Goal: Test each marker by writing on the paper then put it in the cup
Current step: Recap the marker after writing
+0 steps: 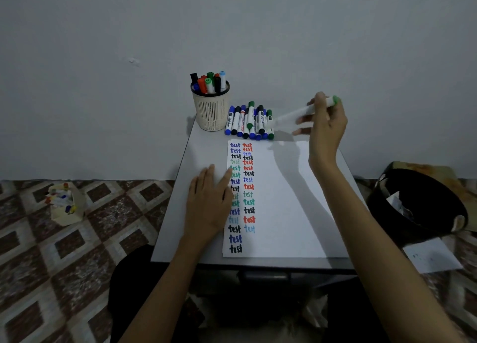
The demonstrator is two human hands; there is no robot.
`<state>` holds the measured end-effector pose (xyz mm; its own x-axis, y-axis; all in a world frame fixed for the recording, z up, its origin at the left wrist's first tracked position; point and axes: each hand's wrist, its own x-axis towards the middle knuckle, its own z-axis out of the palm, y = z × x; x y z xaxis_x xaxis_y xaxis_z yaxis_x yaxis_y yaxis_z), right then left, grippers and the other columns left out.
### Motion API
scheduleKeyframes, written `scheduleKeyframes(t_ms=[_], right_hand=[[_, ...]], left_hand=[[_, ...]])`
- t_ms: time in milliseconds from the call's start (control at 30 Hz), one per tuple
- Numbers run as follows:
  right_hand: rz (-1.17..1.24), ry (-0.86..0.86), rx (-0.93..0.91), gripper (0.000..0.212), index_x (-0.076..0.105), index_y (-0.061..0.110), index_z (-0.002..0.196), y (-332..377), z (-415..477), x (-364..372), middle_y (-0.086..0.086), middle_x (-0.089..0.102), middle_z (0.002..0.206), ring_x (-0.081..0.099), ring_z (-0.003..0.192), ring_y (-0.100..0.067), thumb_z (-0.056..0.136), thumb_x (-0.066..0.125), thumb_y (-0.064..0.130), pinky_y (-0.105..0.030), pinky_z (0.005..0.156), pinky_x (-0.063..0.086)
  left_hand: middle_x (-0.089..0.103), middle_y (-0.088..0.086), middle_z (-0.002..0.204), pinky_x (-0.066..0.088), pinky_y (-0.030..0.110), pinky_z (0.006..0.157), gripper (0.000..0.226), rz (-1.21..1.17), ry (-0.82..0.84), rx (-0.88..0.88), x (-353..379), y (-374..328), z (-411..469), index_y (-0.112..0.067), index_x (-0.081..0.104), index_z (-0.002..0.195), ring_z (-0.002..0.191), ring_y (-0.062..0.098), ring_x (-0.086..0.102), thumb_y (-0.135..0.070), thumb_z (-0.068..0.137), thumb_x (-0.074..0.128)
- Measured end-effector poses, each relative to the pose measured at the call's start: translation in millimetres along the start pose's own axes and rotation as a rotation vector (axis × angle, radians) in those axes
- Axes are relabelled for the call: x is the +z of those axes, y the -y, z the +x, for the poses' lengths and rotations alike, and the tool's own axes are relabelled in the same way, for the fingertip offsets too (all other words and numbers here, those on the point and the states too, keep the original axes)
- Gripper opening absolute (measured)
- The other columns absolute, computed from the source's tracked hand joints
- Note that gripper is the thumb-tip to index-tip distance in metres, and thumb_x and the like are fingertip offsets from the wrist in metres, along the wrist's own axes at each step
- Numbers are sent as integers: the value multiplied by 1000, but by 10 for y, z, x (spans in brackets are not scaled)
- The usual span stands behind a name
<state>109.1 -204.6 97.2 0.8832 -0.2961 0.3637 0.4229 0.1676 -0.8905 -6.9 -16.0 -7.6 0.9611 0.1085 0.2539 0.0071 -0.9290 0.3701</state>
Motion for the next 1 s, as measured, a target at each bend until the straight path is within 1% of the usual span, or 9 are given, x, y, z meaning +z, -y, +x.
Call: scheduleKeyframes(t_ms=[133,200,267,367,433,533,733,900,1000], right_hand=[[-66,252,124,22,50,6,98,-42,-533,-62,-13,65,81,62,56,-24,102,44,27,-29,46,52],[-72,331,186,20,50,5,97,-70,-781,-55,-11,66,79,62,54,-20,99,49,25,-26,46,52],[-54,386,233,19,50,3,97,-82,-970,-22,-14,65,77,60,52,-18,95,59,20,-23,46,49],[12,423,291,18,50,4,93,-78,-1132,49,-18,61,73,56,50,-16,89,66,10,-21,44,44],[20,423,318,17,50,7,91,-58,-1170,89,-17,59,76,57,53,-15,89,66,8,-19,47,45],[-24,431,321,16,50,11,91,-18,-1142,102,-19,59,83,57,59,-16,89,66,10,-19,53,49],[-32,456,329,17,47,6,93,9,-1085,90,-23,57,83,56,72,-35,90,63,8,-20,51,49],[-11,557,257,14,48,6,94,114,-1028,120,-15,56,79,54,55,-15,91,62,5,-18,51,46],[-41,586,217,20,49,5,92,200,-1007,116,-17,58,78,55,52,-13,87,68,5,-17,48,45]], left_hand=[[34,3,147,18,38,114,57,-210,-106,102,-35,18,16,-24,28,143,136,15,26,-49,92,20],[46,-1,137,28,40,110,54,-313,-119,158,-75,-5,7,-21,35,139,126,10,39,-51,94,30],[55,-2,123,31,42,107,53,-287,-113,239,-93,-44,-25,-19,42,133,112,10,48,-53,93,33],[61,-2,98,48,39,85,51,-326,-61,289,-129,-88,-80,-16,51,120,86,10,56,-53,95,28],[63,0,93,54,27,68,43,-433,-10,237,-168,-120,-135,-16,49,117,76,6,62,-48,96,31],[63,-2,86,52,16,59,37,-501,17,253,-201,-136,-191,-16,45,117,69,3,64,-42,95,30],[63,-7,84,49,10,59,34,-600,5,269,-195,-100,-175,-14,47,121,73,-4,64,-35,96,36],[64,-8,80,48,9,56,44,-618,-85,267,-204,-38,-156,-15,48,127,70,-4,65,-43,93,41],[64,-9,83,48,8,56,51,-618,-98,271,-207,-33,-160,-18,47,127,70,-5,64,-53,91,38]])
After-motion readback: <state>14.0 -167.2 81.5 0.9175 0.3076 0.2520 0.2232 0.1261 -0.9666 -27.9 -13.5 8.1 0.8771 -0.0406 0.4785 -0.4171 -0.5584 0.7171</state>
